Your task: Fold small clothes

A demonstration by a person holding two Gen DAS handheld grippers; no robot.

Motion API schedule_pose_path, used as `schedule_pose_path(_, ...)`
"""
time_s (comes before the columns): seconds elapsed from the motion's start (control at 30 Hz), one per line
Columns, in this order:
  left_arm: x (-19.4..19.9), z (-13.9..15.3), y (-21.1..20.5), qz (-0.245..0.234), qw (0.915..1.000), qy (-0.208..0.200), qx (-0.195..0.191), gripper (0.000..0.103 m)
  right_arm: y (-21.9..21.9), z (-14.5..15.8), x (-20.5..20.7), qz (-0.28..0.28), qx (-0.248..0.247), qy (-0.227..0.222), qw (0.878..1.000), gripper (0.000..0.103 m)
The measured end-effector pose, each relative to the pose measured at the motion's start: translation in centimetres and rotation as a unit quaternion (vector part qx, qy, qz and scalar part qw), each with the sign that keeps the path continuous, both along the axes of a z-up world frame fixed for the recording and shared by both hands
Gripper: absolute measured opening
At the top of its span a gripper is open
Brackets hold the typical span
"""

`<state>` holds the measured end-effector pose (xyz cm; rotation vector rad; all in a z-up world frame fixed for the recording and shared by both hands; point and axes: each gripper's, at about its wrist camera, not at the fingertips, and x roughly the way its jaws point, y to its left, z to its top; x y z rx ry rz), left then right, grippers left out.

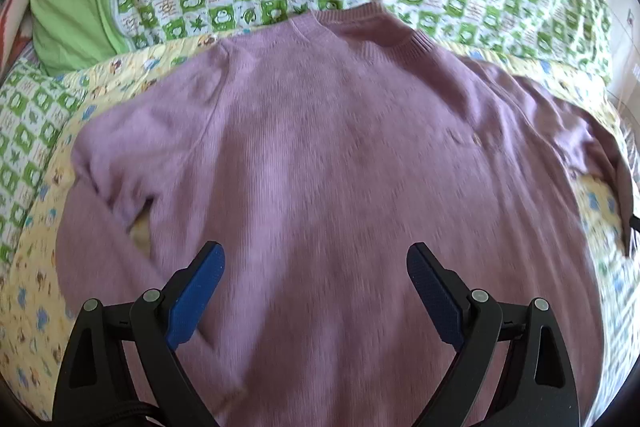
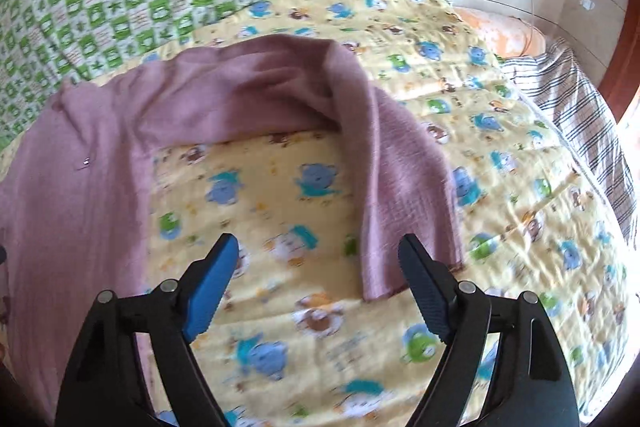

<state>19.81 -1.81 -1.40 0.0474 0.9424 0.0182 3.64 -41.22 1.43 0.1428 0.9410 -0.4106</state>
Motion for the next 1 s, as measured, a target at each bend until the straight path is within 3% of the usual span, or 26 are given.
schedule_pose_path(0.1, 2.1, -0.1, 0.3, 0.007, 1.0000, 0.001, 0.004, 0.093, -2.2, -1.2, 1.3, -0.015, -0.004, 0.006, 1.000, 0.076)
schedule_pose_path(0.17, 3.6, -0.3, 0.5, 0.012, 0.9999, 0.002, 0.002, 0.093, -3.3, -2.4, 2.4, -0.016, 0.006, 0.019, 1.000, 0.066)
schedule_pose_path(0.23, 4.4, -0.5, 0.8, 0.015, 0.9999, 0.003, 0.002, 0.093, -4.1, -3.8, 4.1, -0.006, 0.020, 0.039, 0.999, 0.042)
schedule_pose_path(0.27, 4.8, -0.5, 0.9, 0.018, 0.9998, 0.004, 0.000, 0.093, -4.4, -3.9, 4.6, -0.001, 0.024, 0.043, 0.999, 0.035)
schedule_pose_path(0.33, 5.0, -0.8, 1.1, 0.020, 0.9998, 0.006, -0.002, 0.093, -3.8, -4.0, 4.7, 0.008, 0.038, 0.036, 0.999, 0.012)
schedule_pose_path(0.43, 4.8, -1.1, 1.4, 0.021, 0.9997, 0.009, -0.005, 0.093, -2.0, -2.2, 5.2, 0.037, 0.092, -0.005, 0.995, 0.001)
schedule_pose_path(0.6, 3.5, -0.9, 2.3, 0.023, 0.9995, 0.012, -0.018, 0.093, 5.9, 3.0, 8.1, 0.147, 0.180, -0.059, 0.971, 0.001)
schedule_pose_path(0.73, 1.8, -0.3, 3.5, 0.034, 0.9990, 0.010, -0.027, 0.093, 13.7, 6.1, 11.7, 0.219, 0.172, -0.067, 0.958, 0.001)
schedule_pose_path(0.9, 0.3, -0.5, 5.0, 0.044, 0.9976, 0.013, -0.052, 0.093, 12.3, 6.0, 12.9, 0.143, 0.117, -0.054, 0.981, 0.001)
schedule_pose_path(0.97, 0.2, -1.1, 5.2, 0.045, 0.9971, 0.021, -0.057, 0.093, 9.6, 5.3, 12.1, 0.102, 0.084, -0.037, 0.991, 0.011)
schedule_pose_path(1.0, 0.2, -1.4, 5.1, 0.045, 0.9967, 0.025, -0.062, 0.093, 8.5, 4.9, 11.4, 0.081, 0.058, -0.026, 0.995, 0.028)
